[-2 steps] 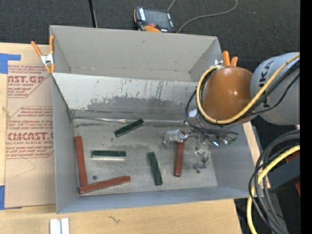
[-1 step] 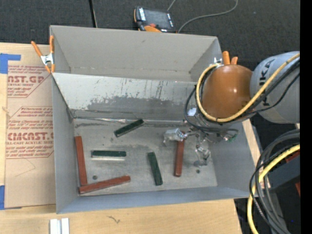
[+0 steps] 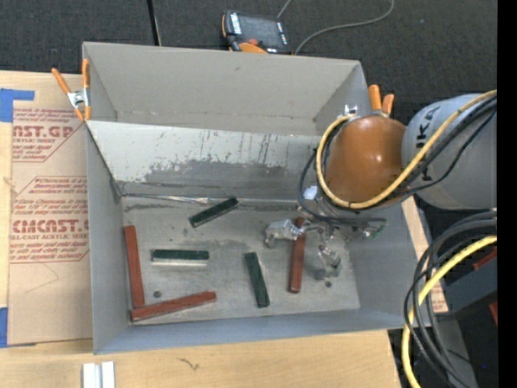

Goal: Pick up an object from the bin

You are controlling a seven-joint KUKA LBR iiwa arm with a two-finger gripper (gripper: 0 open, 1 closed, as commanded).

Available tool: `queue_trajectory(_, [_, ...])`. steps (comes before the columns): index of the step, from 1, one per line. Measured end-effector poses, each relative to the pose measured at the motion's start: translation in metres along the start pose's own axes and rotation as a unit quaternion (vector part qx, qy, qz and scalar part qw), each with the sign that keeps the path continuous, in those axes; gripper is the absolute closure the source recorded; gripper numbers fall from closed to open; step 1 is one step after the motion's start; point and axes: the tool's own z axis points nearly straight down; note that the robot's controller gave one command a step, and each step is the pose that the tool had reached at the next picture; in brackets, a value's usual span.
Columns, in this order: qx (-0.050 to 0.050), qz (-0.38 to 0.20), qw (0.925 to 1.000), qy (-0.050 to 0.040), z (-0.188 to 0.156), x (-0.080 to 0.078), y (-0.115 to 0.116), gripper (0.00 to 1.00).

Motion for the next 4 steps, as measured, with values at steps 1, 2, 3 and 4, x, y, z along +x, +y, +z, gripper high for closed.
queue_trajectory(1, [0.0,0.001,1.0,-0.0007,0.0,-0.001,0.001,0.0])
queue_trajectory(2, [0.001,0.001,1.0,-0.0011,0.0,-0.001,0.0,1.0])
queue_trajectory(3, [0.002,0.002,1.0,-0.0012,-0.025,-0.003,0.001,1.0])
queue_trajectory(4, [0.002,0.002,1.0,-0.0012,-0.042,-0.004,0.002,1.0])
